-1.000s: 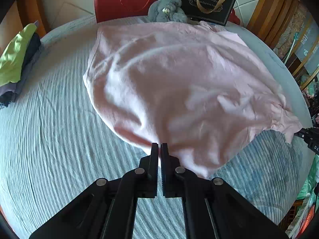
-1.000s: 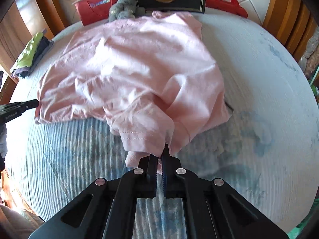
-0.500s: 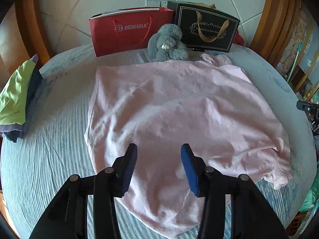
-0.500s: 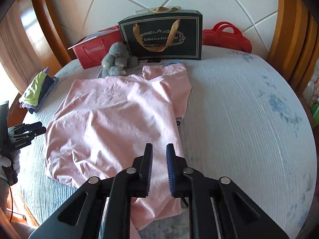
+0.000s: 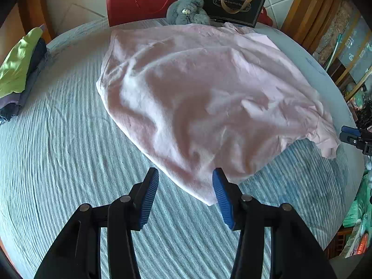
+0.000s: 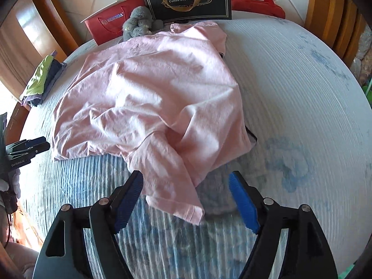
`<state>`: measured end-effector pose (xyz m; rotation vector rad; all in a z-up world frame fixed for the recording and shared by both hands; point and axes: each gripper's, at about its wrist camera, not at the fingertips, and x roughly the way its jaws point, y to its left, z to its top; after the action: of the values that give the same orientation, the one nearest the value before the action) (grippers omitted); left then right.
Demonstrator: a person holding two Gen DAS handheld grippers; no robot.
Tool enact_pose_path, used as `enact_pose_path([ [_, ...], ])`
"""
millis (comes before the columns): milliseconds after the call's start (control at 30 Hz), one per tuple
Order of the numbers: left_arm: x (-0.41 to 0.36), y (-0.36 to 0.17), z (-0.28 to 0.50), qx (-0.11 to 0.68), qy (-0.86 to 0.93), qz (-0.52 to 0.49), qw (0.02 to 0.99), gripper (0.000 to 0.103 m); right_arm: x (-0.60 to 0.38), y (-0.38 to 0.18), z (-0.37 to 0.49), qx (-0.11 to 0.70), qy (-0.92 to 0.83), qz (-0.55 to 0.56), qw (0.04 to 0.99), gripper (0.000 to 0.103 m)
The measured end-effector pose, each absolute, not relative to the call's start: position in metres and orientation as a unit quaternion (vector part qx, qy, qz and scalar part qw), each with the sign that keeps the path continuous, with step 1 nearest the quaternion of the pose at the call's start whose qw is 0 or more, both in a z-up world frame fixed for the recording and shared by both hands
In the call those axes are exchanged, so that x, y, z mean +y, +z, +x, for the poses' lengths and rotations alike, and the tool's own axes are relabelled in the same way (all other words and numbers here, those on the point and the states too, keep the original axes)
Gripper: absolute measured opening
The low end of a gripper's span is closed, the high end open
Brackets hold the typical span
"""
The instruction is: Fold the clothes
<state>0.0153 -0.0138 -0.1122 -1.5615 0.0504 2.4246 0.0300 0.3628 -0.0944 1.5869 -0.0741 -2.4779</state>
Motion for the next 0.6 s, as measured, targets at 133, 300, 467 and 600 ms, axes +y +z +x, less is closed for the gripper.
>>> enact_pose_path([
  [133, -0.002, -0.124, 0.026, 0.034, 0.827, -0.543, 0.143, 0.049, 0.355, -0.105, 0.050, -0.018, -0.833, 0.545, 0.095, 0.082],
  [300, 0.019, -0.134, 0.026, 0.050, 0.831, -0.537, 0.135, 0.050, 0.348, -0.112, 0.052, -0.009, -0.837, 0.539, 0.091, 0.092],
  [467, 0.032, -0.132, 0.022, 0.057, 0.846, -0.521, 0.103, 0.014, 0.339, -0.124, 0.041, 0.016, -0.836, 0.540, 0.102, 0.082],
  [600, 0.030, -0.108, 0.017, 0.040, 0.860, -0.500, 0.095, 0.004, 0.336, -0.119, 0.033, 0.044, -0.835, 0.539, 0.105, 0.010],
])
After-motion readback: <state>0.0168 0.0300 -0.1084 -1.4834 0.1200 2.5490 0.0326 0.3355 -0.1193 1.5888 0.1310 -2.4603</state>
